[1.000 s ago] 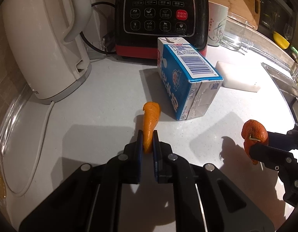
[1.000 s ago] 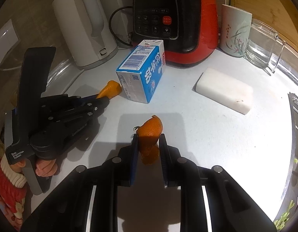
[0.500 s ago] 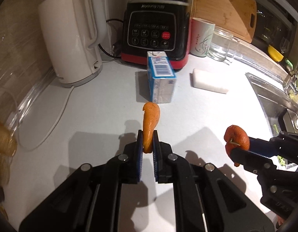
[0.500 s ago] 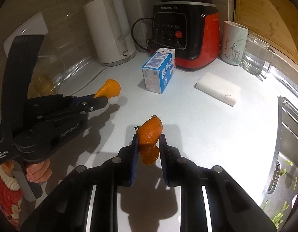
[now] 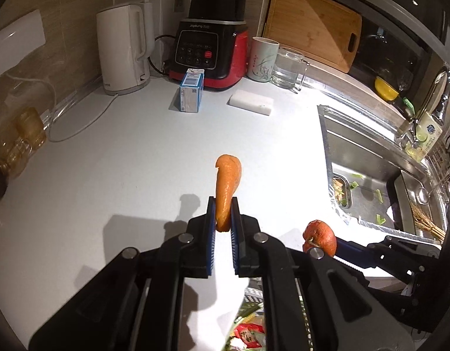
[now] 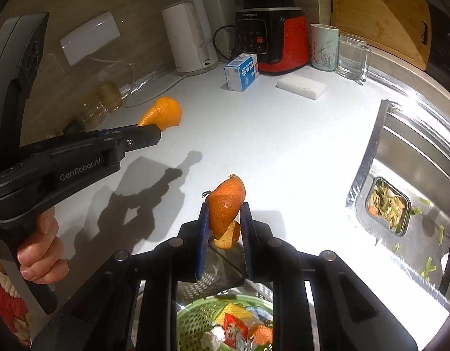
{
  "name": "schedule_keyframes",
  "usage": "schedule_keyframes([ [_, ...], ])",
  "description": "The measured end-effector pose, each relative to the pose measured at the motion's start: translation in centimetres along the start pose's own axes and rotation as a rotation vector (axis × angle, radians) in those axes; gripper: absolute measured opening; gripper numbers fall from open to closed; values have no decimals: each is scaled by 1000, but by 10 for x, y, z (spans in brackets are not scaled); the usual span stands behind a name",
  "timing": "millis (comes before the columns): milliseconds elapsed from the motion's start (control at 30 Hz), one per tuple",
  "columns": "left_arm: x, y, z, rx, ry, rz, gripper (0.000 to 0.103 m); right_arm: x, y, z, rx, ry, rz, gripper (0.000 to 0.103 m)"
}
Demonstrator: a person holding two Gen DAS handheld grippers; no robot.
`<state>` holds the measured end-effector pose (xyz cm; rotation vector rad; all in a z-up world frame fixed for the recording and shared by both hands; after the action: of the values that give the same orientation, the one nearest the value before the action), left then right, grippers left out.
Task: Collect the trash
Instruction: 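Carry both orange peels over the basket and release them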
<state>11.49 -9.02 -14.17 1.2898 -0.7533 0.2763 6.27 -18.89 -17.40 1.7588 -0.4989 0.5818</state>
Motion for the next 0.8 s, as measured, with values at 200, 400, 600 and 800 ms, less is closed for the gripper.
schedule_keyframes([
  [200, -48, 39, 33, 11, 17, -9, 9, -53, 43, 1, 11, 24, -2, 22],
  [400, -104, 60, 56, 12, 40, -44, 9, -114, 68, 6, 22, 53, -37, 22],
  [600, -162, 62, 73, -12, 57, -116, 9, -172, 70, 9, 36, 87, -99, 22],
  [800, -191, 64, 82, -16, 48, -147, 9, -215, 46, 15, 33, 78, -184, 21],
])
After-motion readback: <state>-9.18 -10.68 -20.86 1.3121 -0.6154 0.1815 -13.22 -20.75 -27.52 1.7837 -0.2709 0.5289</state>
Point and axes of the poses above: each gripper's, at about its wrist camera, not at the fingertips, and y roughly against the way its jaws point, z to its right, x to its top, the point moved 8 cm from there along -y, roughly the way its jaws point, and after that the axes turned 4 degrees about -y, right-handed, at the moved point
